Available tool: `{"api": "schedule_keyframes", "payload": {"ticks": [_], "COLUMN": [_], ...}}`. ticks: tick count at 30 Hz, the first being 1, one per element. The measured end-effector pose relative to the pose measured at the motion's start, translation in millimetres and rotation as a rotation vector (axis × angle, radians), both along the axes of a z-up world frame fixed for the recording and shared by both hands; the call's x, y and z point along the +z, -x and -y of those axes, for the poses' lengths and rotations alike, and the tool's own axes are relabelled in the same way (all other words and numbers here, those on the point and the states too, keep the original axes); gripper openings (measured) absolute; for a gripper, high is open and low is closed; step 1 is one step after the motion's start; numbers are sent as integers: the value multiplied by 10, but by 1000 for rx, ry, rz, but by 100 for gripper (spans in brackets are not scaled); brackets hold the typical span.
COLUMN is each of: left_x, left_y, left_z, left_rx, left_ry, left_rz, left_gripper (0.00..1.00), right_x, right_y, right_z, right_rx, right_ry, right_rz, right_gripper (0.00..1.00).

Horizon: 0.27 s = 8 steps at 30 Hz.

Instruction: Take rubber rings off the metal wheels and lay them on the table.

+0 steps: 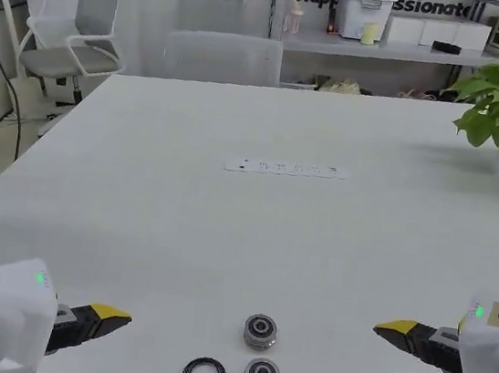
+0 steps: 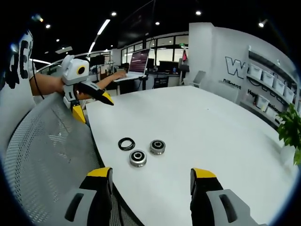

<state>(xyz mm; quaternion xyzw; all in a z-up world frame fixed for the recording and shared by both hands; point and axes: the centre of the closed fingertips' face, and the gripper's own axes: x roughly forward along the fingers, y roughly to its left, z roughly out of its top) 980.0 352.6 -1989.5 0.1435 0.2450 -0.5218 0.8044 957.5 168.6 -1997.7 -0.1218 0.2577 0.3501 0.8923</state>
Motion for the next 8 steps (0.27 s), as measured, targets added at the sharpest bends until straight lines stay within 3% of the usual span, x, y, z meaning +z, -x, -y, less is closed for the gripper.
{"api": "schedule_keyframes", "payload": {"ticks": [3,8], "left_x": [-2,-10], "left_y": [-16,-31], "left_z": [-12,-28], "left_rx": [7,19], "left_ry": [1,-6], "left_rz": [2,8], "left_gripper": [66,66], "right_x": [14,10], "right_y": [-17,-4], "right_z": [18,3], "right_rx": [-19,-13], "right_ry": [-24,-15], "right_rz": [-5,-2], "right_gripper": [65,64]}}
